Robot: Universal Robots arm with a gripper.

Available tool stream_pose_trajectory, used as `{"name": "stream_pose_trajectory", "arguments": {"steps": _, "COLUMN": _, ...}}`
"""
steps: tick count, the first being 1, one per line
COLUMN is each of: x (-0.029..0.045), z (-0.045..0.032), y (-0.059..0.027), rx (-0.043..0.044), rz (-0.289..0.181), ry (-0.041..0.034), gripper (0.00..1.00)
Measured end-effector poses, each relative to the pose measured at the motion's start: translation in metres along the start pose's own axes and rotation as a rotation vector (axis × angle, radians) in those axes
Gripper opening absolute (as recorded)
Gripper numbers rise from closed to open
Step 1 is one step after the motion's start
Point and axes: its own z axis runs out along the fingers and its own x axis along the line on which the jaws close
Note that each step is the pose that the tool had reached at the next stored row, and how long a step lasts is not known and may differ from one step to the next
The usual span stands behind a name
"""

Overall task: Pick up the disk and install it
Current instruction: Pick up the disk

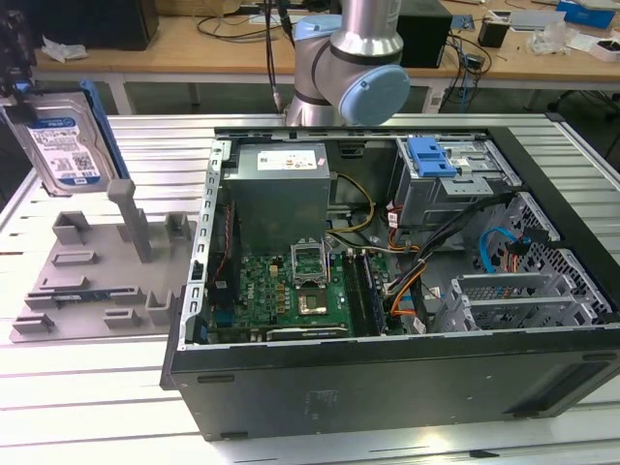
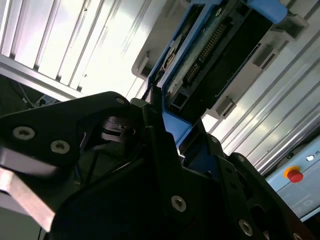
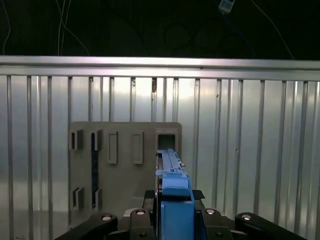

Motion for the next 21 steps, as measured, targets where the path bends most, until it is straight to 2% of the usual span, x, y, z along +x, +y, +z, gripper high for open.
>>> {"name": "stream_pose_trajectory", "arguments": {"steps": 14, "x": 0.002, "z": -0.0482, "y": -0.0016, "rx": 0.0001, "rz": 0.0, "ry": -0.001, "gripper": 0.37}}
{"name": "stream_pose_trajectory", "arguments": {"steps": 21, "x": 0.0032, "z": -0.0759, "y": -0.0027, "rx": 0.0001, "rz": 0.0, "ry": -0.0022, "gripper": 0.37}}
